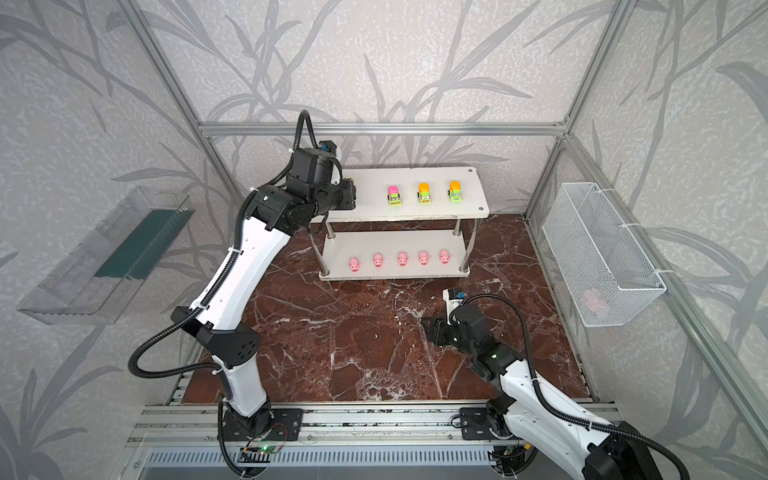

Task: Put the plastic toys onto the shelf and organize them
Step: 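Lift the truck with the left gripper and carry it above the top shelf, then lower the truck onto the top shelf beside the pink-topped truck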

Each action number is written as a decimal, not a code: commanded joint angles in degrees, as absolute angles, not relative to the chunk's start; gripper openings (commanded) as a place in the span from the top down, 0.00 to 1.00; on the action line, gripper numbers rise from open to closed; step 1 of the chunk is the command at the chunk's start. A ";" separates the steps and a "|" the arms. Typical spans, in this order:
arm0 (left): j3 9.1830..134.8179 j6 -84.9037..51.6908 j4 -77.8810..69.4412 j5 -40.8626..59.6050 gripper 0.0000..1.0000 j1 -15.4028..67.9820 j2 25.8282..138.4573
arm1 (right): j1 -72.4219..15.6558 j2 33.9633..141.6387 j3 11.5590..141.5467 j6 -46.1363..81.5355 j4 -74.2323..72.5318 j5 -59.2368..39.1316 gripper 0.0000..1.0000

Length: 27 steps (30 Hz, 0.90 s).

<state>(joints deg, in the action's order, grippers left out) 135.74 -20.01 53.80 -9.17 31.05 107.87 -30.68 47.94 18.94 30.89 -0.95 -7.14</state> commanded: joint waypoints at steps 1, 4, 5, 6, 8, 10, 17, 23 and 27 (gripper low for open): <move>138.09 -18.90 57.31 -10.02 0.68 30.82 109.01 | -30.34 47.26 18.02 31.03 -0.14 -7.03 0.38; 138.29 -18.59 57.22 -10.35 0.68 30.83 110.05 | -30.34 47.63 17.93 31.11 -0.44 -7.21 0.38; 138.41 -18.55 57.30 -10.37 0.68 30.73 110.41 | -30.36 47.72 17.93 31.11 -0.53 -7.22 0.38; 138.43 -18.57 57.30 -10.38 0.68 30.68 110.63 | -30.41 47.73 17.96 31.11 -0.53 -7.21 0.38; 138.38 -18.46 57.47 -10.61 0.68 30.59 111.00 | -30.31 47.68 17.84 31.11 -0.62 -7.03 0.38; 138.42 -18.30 57.42 -10.74 0.68 30.50 111.13 | -30.31 47.72 17.86 31.12 -0.60 -7.03 0.38; 138.43 -18.42 56.45 -10.29 0.67 30.41 110.87 | -30.15 47.99 17.76 31.11 -0.88 -7.19 0.38; 138.67 -19.45 54.99 -7.37 0.58 29.76 109.73 | -30.07 48.16 17.76 31.03 -0.94 -7.29 0.38; 139.06 -20.13 53.68 -5.17 0.48 29.10 108.32 | -29.99 48.53 18.01 31.07 -1.14 -7.38 0.38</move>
<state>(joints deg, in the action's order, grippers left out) 136.81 -19.66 54.35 -7.16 29.74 110.85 -30.35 48.16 18.46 31.07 -0.93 -7.16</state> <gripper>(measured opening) 0.501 0.615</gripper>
